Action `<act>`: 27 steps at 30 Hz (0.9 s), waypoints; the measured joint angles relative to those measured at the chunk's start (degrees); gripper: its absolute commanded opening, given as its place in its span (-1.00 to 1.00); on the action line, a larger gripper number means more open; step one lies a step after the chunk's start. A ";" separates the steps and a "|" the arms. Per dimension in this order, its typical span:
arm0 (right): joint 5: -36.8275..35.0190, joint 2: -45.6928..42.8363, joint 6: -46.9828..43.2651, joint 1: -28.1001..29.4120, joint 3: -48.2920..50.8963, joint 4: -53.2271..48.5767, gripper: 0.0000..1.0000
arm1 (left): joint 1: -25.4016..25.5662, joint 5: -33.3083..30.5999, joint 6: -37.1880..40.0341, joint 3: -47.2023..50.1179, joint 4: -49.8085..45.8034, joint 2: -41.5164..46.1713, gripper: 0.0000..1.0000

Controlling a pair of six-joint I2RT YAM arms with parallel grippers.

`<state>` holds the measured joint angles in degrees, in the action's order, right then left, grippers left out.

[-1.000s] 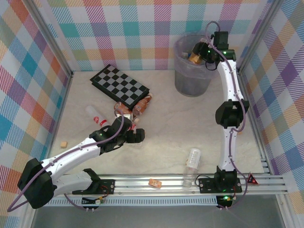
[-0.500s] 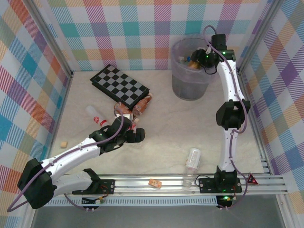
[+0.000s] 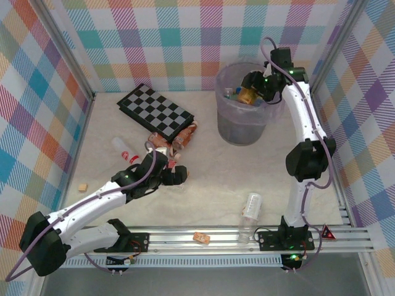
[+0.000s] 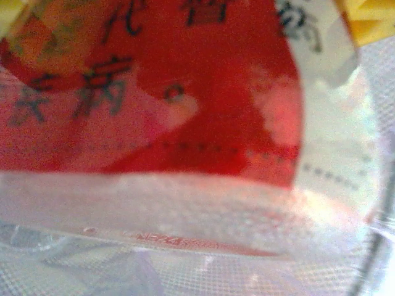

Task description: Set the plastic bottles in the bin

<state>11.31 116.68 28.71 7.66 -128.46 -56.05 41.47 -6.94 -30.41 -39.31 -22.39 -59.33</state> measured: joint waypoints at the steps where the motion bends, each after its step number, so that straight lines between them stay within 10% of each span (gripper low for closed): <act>1: -0.52 -0.15 -0.37 0.09 -0.31 -0.09 0.47 | 0.00 -0.02 0.00 0.02 0.00 0.26 0.99; 8: -3.85 0.57 -2.80 0.31 -3.02 -1.99 0.99 | 0.00 -0.07 0.00 0.04 -0.11 2.73 0.99; 27: -14.62 -11.32 -8.63 2.36 -1.36 -7.69 0.99 | 0.00 -0.66 1.14 -0.11 -1.64 3.10 1.00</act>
<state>-3.31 105.36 20.08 10.02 -129.82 -63.75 41.47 -7.60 -29.28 -39.42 -24.03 -56.23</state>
